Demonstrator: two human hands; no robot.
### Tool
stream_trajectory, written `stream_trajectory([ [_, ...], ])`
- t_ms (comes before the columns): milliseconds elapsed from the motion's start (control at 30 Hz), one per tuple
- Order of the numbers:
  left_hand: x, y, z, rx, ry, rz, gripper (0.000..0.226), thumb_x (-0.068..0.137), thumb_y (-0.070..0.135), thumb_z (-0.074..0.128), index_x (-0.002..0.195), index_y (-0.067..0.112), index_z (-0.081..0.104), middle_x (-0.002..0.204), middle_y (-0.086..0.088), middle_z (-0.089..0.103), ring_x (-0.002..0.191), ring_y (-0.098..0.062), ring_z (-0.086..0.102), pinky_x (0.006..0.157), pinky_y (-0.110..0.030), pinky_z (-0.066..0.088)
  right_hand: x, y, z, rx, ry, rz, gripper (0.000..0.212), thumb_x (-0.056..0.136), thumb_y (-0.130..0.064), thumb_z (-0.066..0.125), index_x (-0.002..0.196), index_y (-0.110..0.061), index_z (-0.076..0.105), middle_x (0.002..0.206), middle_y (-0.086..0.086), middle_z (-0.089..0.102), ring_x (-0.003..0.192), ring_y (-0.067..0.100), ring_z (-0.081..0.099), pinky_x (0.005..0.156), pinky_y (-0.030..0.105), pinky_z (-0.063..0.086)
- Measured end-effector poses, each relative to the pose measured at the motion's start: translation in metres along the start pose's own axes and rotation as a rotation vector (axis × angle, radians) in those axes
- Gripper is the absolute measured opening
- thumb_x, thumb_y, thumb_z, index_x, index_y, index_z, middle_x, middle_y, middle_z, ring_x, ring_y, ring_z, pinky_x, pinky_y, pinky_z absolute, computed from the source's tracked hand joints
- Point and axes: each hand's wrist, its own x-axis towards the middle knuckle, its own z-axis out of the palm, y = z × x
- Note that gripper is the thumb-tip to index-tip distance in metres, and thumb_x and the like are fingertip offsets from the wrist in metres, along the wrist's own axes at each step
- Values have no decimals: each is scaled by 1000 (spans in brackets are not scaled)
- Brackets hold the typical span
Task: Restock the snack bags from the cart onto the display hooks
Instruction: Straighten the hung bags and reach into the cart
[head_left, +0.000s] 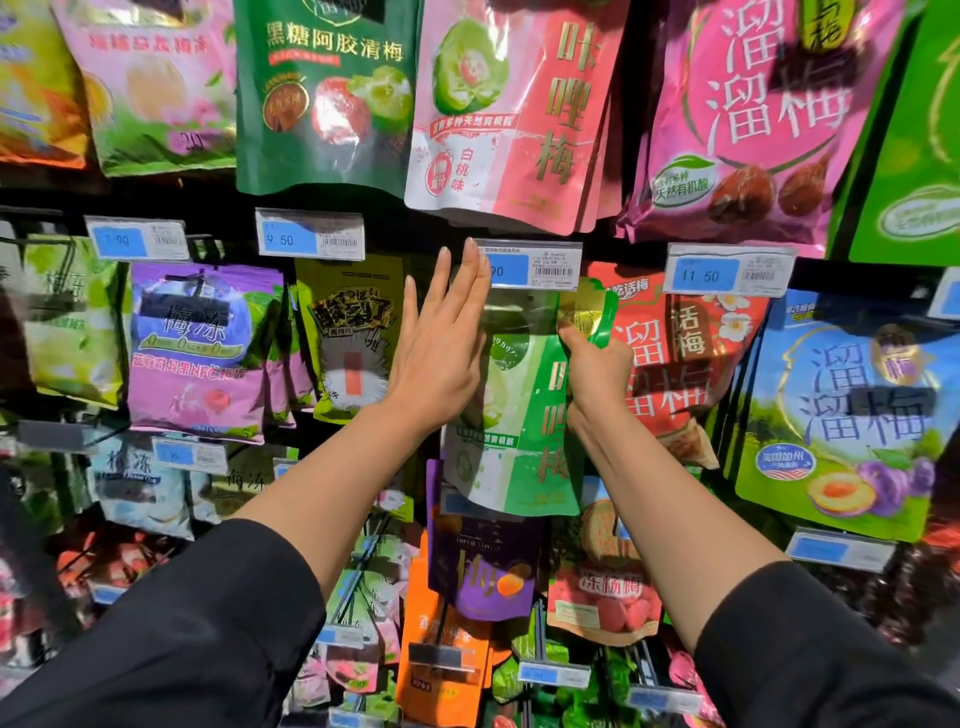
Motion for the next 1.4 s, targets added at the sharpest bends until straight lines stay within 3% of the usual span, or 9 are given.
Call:
stream_trajectory([
  [133,0,-1,0,4,-3,-2,77,94,5,47,153,15,-1,157,4,-17,147,-21,-16,118,-48,-8,-8,4,-5,29,-30,-8,32,79,-25,74,104,-8,62,100,12,69,90,29,68,82,43,57],
  [200,0,-1,-1,13,-6,0,77,94,5,47,153,15,-1,157,4,-17,146,-21,-16,118,-48,-8,-15,4,-11,55,-68,-58,9,84,-19,73,88,-14,67,89,7,72,85,26,70,79,40,57],
  [300,1,0,-4,11,-9,1,71,97,10,43,153,16,0,159,3,-13,147,-21,-16,117,-47,-9,-23,0,-17,105,-119,-106,12,87,-10,69,77,-17,68,73,-2,73,70,15,70,66,30,57],
  [467,3,1,-7,17,-18,-7,65,100,14,38,153,17,1,161,1,-10,147,-22,-17,116,-45,-11,-30,-14,-5,136,-118,-123,11,87,-9,68,77,-14,68,70,-2,72,64,11,70,57,25,55],
  [633,2,-3,-10,57,-36,9,67,99,13,38,154,17,1,161,3,-11,146,-22,-19,117,-47,-10,-26,-21,8,77,-6,-113,6,87,-9,68,83,-6,64,79,10,67,62,16,64,50,21,51],
  [833,1,-3,-11,65,-44,12,78,93,6,46,153,18,-3,160,2,-13,147,-24,-18,118,-48,-11,-24,-7,2,55,29,-75,9,85,-13,71,80,-10,63,85,14,68,77,28,67,71,38,57],
  [1000,0,-2,-9,49,-40,7,84,91,3,48,152,18,-8,156,5,-21,146,-23,-20,118,-46,-11,-21,-7,2,54,39,-64,13,86,-13,69,92,-2,65,86,14,70,75,25,69,64,31,57],
  [1167,0,-2,-7,41,-35,16,84,90,3,48,152,17,-7,156,4,-21,146,-23,-20,117,-45,-12,-21,-10,6,72,-19,-119,11,88,-11,67,78,-13,65,73,1,70,61,10,68,52,21,51],
  [1400,0,-4,-6,36,-16,25,83,88,1,49,153,15,-1,159,2,-14,147,-24,-17,117,-45,-12,-17,-6,3,97,40,-135,13,85,-9,69,73,-12,64,75,8,67,69,22,66,66,35,55],
])
